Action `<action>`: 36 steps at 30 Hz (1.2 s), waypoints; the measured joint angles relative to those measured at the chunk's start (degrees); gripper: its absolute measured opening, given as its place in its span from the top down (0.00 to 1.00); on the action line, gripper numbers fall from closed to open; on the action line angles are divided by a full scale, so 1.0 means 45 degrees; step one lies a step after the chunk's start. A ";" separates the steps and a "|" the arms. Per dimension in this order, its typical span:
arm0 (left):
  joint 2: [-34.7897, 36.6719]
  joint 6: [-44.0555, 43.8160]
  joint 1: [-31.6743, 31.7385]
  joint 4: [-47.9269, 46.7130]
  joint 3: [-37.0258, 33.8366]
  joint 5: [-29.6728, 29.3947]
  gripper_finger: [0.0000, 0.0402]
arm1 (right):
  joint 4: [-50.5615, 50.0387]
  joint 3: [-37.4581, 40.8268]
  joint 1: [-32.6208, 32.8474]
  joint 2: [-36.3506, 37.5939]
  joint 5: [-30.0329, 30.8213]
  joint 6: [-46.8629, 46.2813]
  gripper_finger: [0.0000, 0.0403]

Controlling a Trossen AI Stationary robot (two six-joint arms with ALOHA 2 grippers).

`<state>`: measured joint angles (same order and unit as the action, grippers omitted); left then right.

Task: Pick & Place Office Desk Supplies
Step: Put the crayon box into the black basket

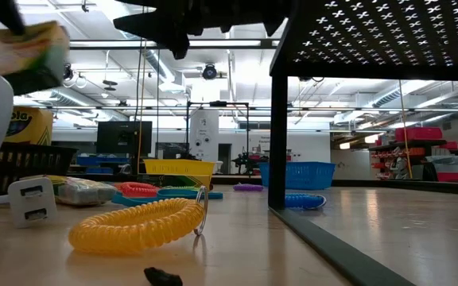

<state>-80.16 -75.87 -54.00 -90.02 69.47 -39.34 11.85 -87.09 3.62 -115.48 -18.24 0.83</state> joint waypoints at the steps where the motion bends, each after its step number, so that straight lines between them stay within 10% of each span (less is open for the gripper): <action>1: 0.0000 0.0363 0.0284 -0.0003 0.0000 -0.0157 1.00 | 0.0115 0.0000 -0.0049 -0.0035 0.0100 -0.0033 0.40; 36: -0.0005 0.4235 0.4090 0.0287 0.0000 -0.4666 1.00 | 0.0074 0.0000 -0.1677 -0.0072 0.2111 -0.1334 0.40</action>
<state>-80.18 -56.82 -35.59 -88.73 69.47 -60.34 12.19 -87.09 -3.93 -115.81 -8.74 -5.17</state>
